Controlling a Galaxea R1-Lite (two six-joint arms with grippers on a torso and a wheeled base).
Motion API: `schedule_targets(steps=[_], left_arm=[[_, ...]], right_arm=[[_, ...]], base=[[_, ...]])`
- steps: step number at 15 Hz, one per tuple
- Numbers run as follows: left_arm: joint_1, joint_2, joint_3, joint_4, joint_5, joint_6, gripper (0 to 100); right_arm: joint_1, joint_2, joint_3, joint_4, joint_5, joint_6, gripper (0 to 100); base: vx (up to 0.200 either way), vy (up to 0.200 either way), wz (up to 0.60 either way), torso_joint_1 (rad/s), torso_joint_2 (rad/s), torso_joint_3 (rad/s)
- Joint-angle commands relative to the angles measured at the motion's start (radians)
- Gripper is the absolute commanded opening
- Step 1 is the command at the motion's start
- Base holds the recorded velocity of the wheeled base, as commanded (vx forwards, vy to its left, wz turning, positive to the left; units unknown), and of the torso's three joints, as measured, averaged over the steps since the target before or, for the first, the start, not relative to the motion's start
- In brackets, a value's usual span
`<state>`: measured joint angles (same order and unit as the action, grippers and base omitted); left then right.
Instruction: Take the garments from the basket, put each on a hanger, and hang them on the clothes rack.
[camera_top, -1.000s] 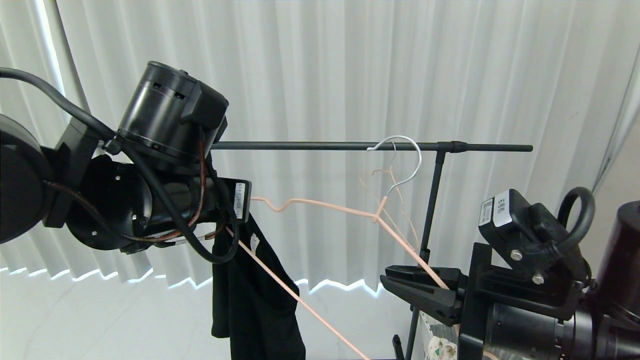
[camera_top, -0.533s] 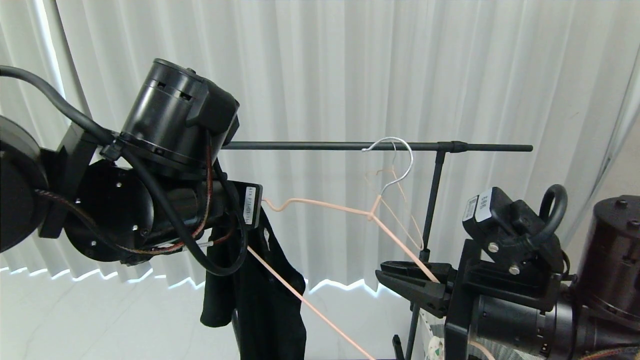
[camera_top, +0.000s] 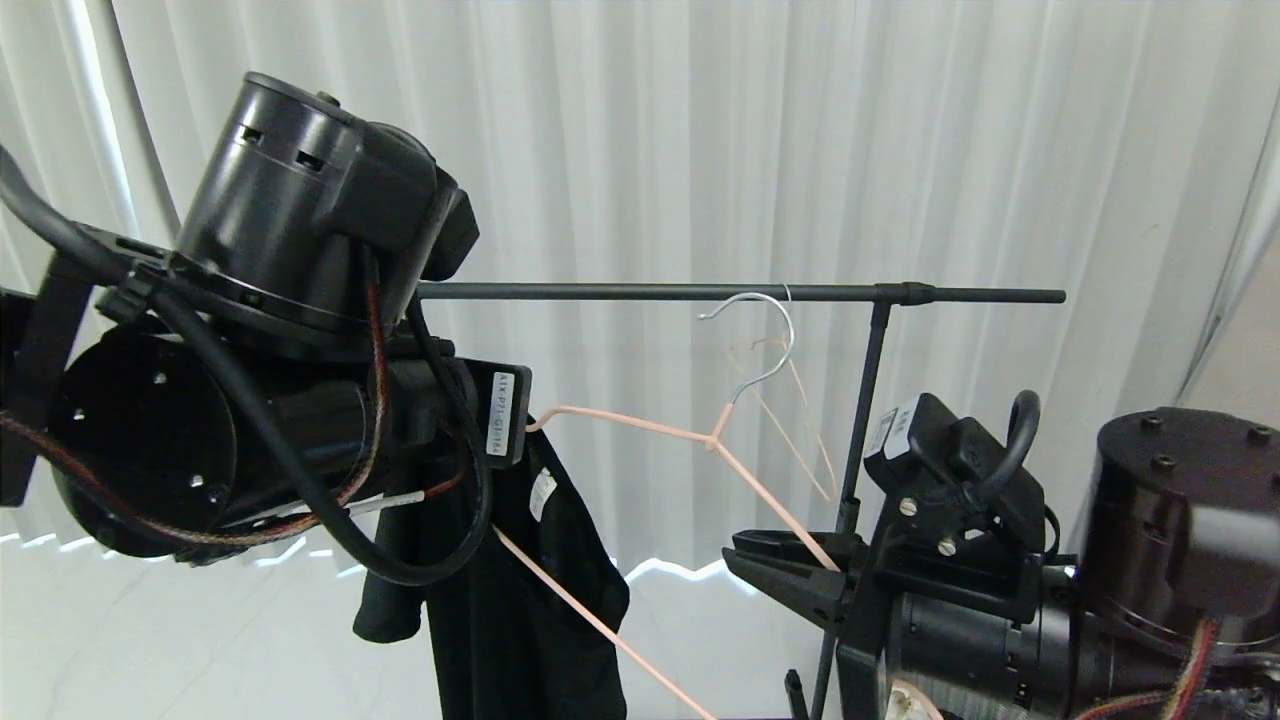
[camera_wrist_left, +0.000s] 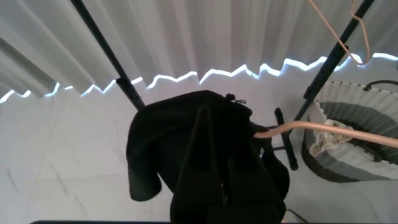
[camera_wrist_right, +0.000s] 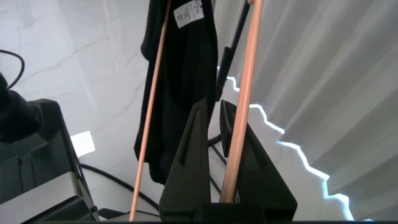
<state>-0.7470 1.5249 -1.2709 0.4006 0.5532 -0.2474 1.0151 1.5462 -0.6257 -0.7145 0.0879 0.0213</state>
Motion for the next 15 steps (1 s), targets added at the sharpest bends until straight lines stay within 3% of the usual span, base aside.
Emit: schedule_targets(steps=[1,5,8,15], left_arm=[[-0.008,-0.017,0.015,0.000,0.002,0.000,0],[0.043,-0.023,0.039,0.000,0.013,0.004,0],[0.072,-0.020,0.044,0.000,0.025,0.005,0],[0.055,-0.023,0.044,0.000,0.024,0.007,0]], right_arm=[[0.005,0.017,0.004,-0.003,0.001,0.000,0],[-0.027,-0.031,0.055,-0.003,-0.004,-0.024,0],[-0.050,-0.112,0.112,-0.003,-0.004,-0.093,0],[-0.092,-0.117,0.123,-0.066,0.000,-0.176,0]], base=[[0.000,0.000,0.00,0.000,0.00,0.000],[0.000,0.000,0.00,0.000,0.00,0.000],[0.000,0.000,0.00,0.000,0.00,0.000],[0.000,0.000,0.00,0.000,0.00,0.000]])
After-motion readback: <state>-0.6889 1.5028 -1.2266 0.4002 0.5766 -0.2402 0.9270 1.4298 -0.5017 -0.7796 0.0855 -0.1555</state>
